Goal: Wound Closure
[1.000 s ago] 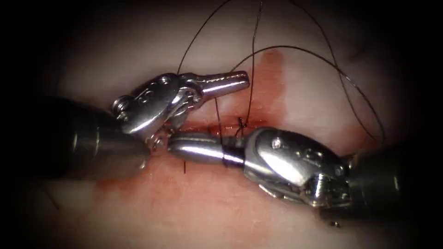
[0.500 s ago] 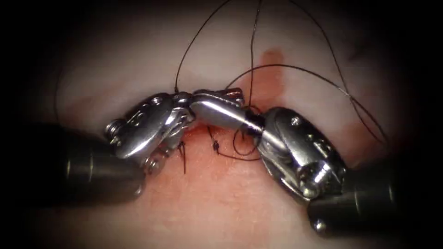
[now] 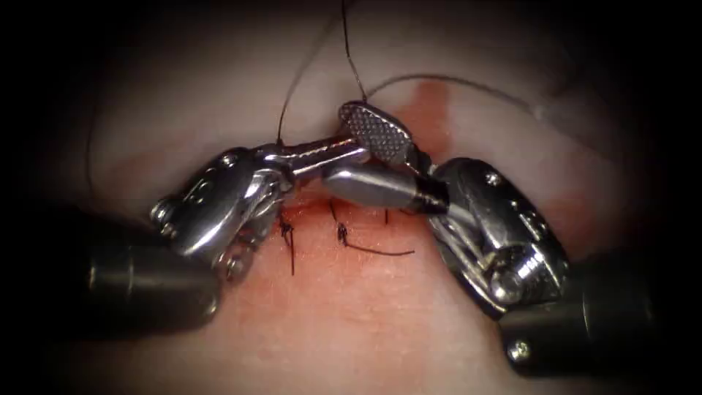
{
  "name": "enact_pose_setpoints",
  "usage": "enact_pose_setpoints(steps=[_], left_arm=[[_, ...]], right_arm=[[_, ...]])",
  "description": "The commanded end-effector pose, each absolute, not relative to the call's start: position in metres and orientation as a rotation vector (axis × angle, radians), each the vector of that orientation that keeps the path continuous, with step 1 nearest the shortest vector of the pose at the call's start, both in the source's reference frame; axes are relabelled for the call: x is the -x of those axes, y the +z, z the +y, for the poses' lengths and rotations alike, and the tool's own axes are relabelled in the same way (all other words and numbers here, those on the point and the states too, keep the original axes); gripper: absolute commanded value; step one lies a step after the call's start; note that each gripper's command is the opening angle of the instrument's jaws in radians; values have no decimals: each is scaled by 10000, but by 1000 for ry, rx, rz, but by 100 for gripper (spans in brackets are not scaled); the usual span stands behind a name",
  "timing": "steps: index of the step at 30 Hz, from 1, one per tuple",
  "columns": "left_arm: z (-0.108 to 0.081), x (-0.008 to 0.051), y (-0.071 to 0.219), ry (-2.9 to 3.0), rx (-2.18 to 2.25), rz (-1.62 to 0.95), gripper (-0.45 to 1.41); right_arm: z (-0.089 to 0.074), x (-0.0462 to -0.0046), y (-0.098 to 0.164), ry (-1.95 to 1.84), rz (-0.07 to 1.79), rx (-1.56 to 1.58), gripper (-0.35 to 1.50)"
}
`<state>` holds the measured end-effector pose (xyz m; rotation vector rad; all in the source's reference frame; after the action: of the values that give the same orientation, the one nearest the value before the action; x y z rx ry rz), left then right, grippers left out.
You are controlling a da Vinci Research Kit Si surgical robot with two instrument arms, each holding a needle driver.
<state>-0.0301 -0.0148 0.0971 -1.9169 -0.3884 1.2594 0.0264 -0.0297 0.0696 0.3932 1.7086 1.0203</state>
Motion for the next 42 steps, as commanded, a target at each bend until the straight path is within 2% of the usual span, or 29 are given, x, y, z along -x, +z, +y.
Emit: enact_pose_setpoints(steps=[1, 6, 10, 20, 23, 33, 37, 40, 41, 42], left_arm=[[-152, 307, 977, 1259, 1915, -390, -45], [-157, 312, 974, 1257, 1916, -382, -45], [-161, 314, 972, 1261, 1923, -389, -45], [-168, 308, 969, 1256, 1937, -401, -45], [-171, 307, 967, 1255, 1943, -406, -45], [-187, 319, 960, 1268, 1961, -429, -45], [-190, 319, 959, 1270, 1965, -435, -45], [-191, 320, 959, 1271, 1967, -437, -45], [-190, 321, 959, 1272, 1969, -439, -45], [-190, 322, 959, 1272, 1968, -439, -45]], right_arm=[[-304, -270, 702, 1021, 1709, -393, 78], [-305, -269, 703, 1019, 1709, -392, 72], [-304, -265, 705, 1017, 1709, -392, 61], [-302, -244, 717, 1047, 1690, -360, 49], [-302, -237, 724, 1090, 1670, -345, 41], [-299, -238, 725, 1131, 1665, -327, 27], [-297, -238, 726, 1162, 1648, -306, 27], [-294, -238, 725, 1183, 1626, -282, 36], [-292, -238, 723, 1190, 1609, -279, 47], [-290, -239, 721, 1200, 1579, -274, 71]])
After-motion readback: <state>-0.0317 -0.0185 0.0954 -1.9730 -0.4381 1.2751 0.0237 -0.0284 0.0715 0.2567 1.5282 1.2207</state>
